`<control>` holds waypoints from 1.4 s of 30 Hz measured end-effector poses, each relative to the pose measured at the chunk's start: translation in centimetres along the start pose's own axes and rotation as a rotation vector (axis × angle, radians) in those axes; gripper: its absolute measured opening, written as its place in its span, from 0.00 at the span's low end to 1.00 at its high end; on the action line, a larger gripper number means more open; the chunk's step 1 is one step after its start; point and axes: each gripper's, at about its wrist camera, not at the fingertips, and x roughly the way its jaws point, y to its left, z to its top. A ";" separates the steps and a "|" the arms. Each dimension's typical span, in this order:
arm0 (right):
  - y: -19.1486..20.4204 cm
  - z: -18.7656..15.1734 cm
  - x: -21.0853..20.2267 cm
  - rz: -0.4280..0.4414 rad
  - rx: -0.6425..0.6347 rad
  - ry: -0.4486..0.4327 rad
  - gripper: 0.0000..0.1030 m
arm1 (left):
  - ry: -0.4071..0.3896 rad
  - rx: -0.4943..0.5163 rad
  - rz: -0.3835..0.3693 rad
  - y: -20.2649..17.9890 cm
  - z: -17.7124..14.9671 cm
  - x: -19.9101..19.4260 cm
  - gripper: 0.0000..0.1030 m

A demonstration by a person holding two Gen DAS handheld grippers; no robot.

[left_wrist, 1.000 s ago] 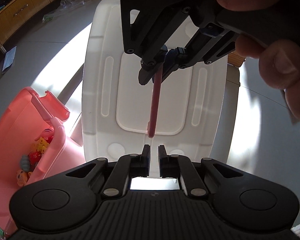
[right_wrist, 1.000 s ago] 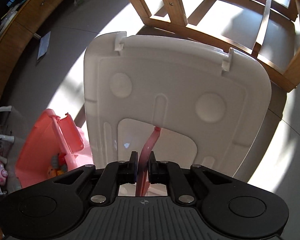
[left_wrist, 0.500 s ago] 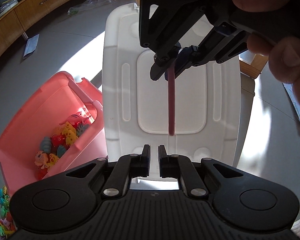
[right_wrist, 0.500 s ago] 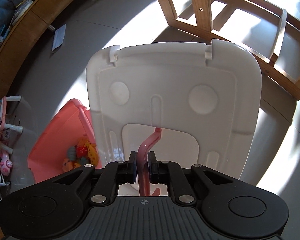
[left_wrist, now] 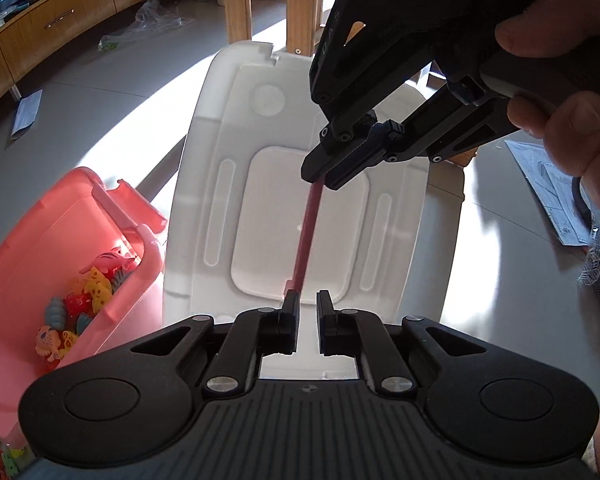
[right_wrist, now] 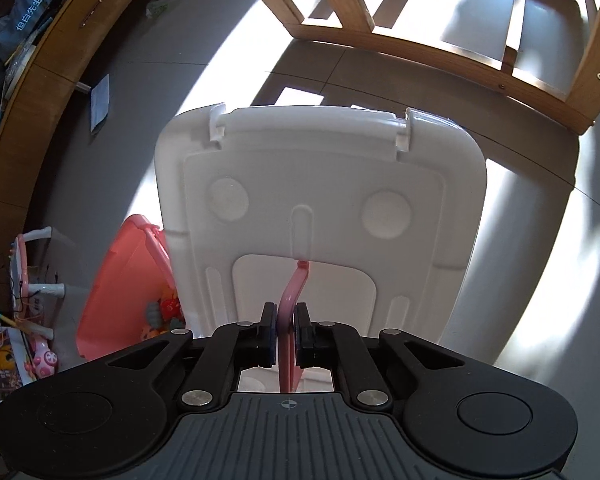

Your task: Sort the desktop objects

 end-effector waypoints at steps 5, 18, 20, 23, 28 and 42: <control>-0.5 0.3 -1.0 0.027 0.006 -0.009 0.02 | 0.009 0.039 0.014 -1.1 0.5 1.1 0.23; -5.5 0.7 5.2 -0.088 0.148 0.056 0.47 | 0.095 0.014 0.042 -0.1 -1.1 5.9 0.61; -5.4 0.9 6.9 -0.096 0.142 0.075 0.47 | 0.115 0.018 0.031 0.3 -1.0 7.2 0.61; -5.3 1.5 9.3 -0.105 0.149 0.100 0.46 | 0.142 0.016 0.008 1.0 -0.8 9.6 0.61; -5.7 2.8 12.9 -0.124 0.171 0.130 0.46 | 0.169 0.006 -0.004 2.4 -0.1 13.3 0.61; -6.2 3.9 18.3 -0.134 0.172 0.178 0.16 | 0.236 0.081 -0.087 1.9 0.9 19.3 0.55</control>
